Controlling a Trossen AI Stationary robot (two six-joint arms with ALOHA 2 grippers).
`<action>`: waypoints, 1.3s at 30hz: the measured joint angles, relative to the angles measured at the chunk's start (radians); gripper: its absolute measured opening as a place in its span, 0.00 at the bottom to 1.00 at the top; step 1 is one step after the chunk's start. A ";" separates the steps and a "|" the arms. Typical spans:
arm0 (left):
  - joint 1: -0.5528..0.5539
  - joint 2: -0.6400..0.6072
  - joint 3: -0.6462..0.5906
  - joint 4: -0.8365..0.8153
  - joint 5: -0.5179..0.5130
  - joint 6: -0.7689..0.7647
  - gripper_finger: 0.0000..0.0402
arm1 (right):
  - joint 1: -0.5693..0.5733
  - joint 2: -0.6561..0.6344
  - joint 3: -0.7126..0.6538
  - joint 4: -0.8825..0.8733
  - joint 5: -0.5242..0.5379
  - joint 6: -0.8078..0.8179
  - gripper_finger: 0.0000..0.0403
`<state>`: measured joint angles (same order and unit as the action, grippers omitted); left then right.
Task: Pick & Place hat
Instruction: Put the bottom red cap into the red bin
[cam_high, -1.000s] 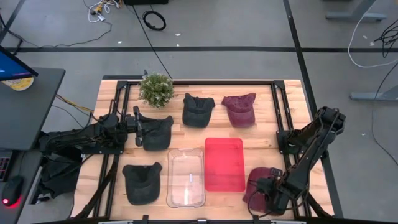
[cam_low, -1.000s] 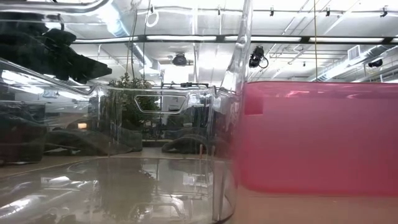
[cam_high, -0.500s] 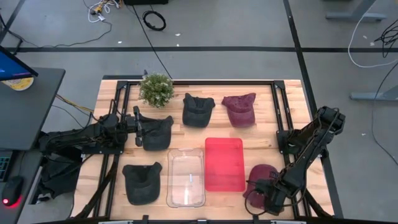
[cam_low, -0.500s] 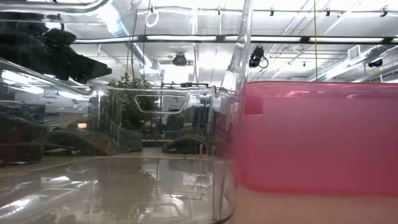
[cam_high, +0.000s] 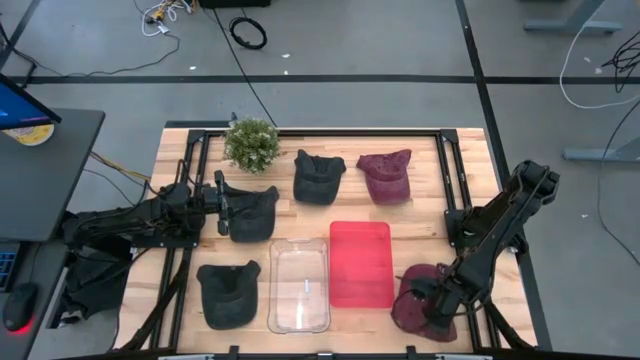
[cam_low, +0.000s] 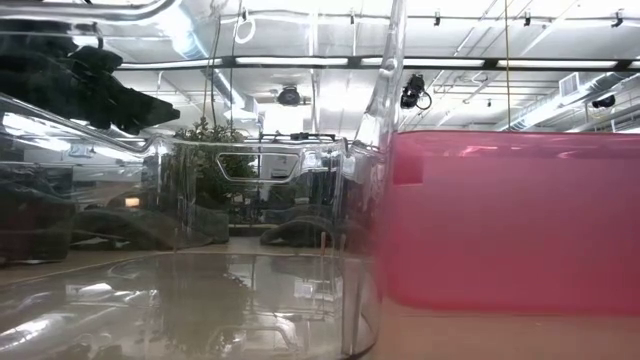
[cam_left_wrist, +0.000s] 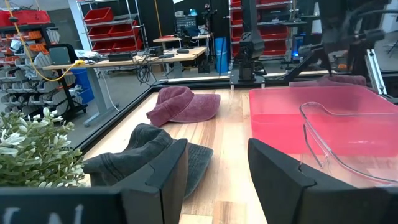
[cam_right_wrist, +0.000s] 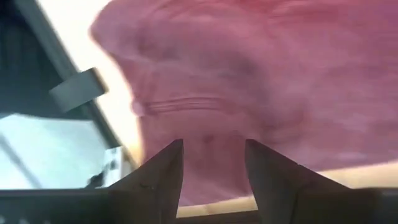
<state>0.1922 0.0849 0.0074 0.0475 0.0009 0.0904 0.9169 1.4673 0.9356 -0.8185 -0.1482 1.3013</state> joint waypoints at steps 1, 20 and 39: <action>0.000 0.000 0.000 0.000 0.000 0.000 0.43 | 0.000 -0.007 0.000 -0.029 0.009 0.002 0.43; 0.000 0.000 0.000 0.000 0.000 0.000 0.43 | 0.001 0.024 0.000 -0.093 0.193 -0.053 0.43; 0.000 0.000 0.000 0.000 0.000 0.000 0.43 | 0.004 0.023 -0.083 0.020 0.164 -0.016 0.43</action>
<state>0.1921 0.0849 0.0074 0.0475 0.0010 0.0906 0.9207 1.4902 0.8523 -0.7984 0.0160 1.2858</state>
